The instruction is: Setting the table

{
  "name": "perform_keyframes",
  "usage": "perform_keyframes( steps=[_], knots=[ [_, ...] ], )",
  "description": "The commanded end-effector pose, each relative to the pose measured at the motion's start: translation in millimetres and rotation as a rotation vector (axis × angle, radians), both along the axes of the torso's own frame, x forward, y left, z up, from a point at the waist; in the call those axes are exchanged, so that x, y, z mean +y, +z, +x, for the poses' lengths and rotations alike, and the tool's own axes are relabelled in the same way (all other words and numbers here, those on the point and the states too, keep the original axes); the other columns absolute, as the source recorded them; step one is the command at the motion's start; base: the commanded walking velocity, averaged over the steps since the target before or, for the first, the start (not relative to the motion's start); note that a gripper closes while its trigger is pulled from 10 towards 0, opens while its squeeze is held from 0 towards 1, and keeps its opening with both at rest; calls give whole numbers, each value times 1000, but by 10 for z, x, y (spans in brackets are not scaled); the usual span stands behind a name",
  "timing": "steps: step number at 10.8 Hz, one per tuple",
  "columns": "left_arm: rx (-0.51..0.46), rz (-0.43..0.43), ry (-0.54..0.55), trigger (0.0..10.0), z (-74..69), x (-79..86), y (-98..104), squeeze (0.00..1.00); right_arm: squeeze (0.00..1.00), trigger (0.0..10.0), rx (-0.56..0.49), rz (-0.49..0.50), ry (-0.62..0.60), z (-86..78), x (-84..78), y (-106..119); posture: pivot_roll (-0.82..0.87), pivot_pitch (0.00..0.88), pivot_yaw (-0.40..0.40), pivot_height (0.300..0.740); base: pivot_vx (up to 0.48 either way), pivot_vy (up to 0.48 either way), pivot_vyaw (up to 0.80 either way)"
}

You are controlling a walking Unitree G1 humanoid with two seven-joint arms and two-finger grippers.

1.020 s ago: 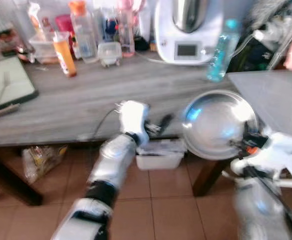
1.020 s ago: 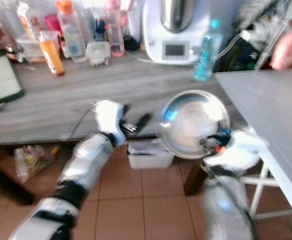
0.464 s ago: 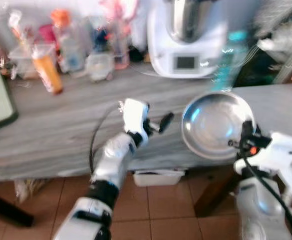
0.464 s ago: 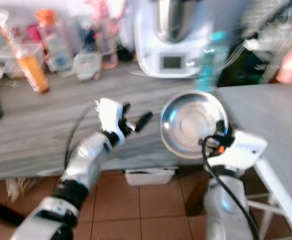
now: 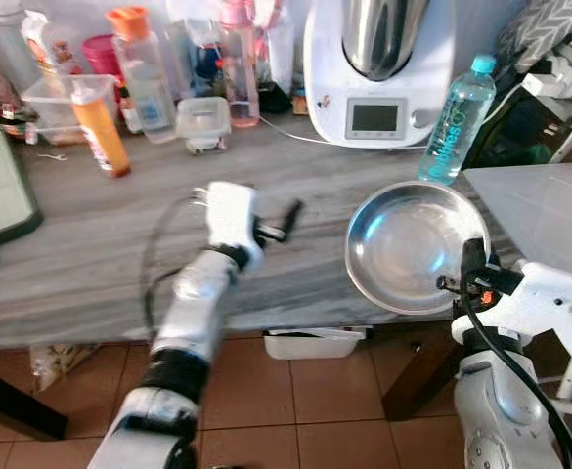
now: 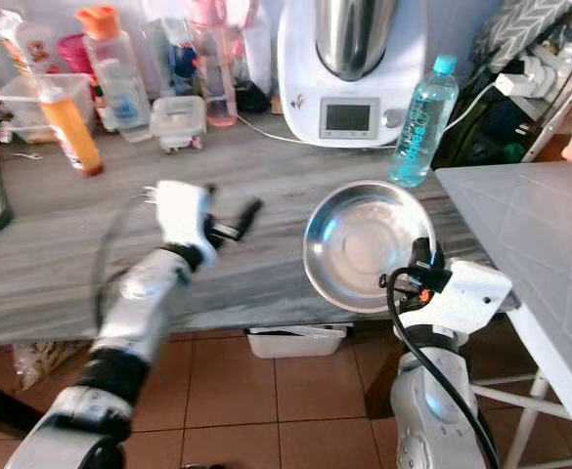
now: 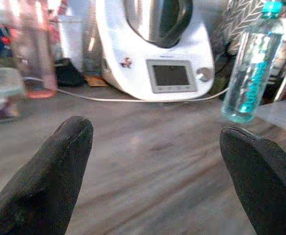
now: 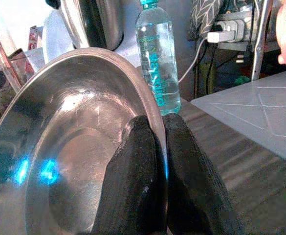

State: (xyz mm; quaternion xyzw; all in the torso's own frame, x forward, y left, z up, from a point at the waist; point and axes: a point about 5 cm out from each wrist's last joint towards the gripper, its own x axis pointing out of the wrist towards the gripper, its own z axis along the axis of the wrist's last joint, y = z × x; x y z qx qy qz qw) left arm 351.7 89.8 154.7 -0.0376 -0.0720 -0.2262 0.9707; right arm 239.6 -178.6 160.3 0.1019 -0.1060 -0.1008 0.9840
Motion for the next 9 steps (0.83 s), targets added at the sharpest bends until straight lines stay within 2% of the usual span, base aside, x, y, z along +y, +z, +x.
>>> perform_keyframes(
  steps=[1,2,5,6,9],
  knots=[
    [-2,41,5,10000,-35,12,-30,0,0,10000,-23,-8,-1,-20,-5,54,14,113,4,740,0,0,0],
    [-9,65,12,10000,-85,65,-61,0,0,10000,-23,-9,-1,-22,-1,51,21,117,7,740,0,0,0],
    [8,102,-1,10000,-276,117,-169,0,0,10000,-24,-6,-3,-13,19,49,37,125,22,740,0,0,723],
    [9,98,-6,10000,-283,111,-165,0,0,10000,-23,-6,-5,-13,14,46,40,127,21,740,0,0,756],
    [47,90,-186,10000,-322,15,-114,0,0,10000,-20,-4,-9,-8,1,47,39,128,18,740,0,0,735]
  ],
)
